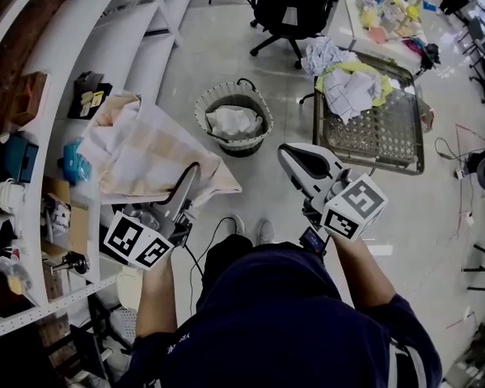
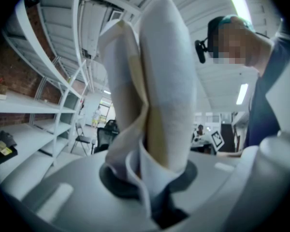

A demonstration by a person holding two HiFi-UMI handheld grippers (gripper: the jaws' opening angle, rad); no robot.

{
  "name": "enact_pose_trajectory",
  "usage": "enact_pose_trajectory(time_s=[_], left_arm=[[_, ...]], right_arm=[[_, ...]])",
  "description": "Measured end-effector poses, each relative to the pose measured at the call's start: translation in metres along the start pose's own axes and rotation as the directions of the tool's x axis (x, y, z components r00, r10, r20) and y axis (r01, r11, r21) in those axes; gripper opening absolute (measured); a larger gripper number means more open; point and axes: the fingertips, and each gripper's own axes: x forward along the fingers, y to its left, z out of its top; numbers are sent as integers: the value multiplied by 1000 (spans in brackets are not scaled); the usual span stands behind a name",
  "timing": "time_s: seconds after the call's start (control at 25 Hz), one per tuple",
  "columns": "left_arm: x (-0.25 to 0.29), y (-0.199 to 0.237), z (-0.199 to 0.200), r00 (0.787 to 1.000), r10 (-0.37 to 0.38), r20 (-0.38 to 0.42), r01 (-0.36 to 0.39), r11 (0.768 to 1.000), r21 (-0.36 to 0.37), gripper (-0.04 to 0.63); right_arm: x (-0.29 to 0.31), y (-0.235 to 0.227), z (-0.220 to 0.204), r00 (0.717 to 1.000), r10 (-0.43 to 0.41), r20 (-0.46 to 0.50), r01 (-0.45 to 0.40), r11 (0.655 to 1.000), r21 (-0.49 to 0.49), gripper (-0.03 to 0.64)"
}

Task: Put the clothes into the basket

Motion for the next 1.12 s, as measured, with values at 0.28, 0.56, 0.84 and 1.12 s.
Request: enact_pose_trajectory(time_s=[0.28,0.56,0.84,1.12], left_arm=[[14,36,6,1000,-8,17,9,1000,-13,81],[34,95,13,999,-54,-3,54,999,-10,81],[49,160,16,996,-93,-17,92,995,-41,81],[60,205,17,993,-117,-23,115,991,-61,80]], right_arm=[[28,-17,3,1000,-14,-10,14,1000,0,8],[81,-42,8,998,-66,-10,66,998,13,8],[142,-63,12,994,-108,-19,109,994,29,8],[183,-77,18,990,-134,-31,135,990,29,8]])
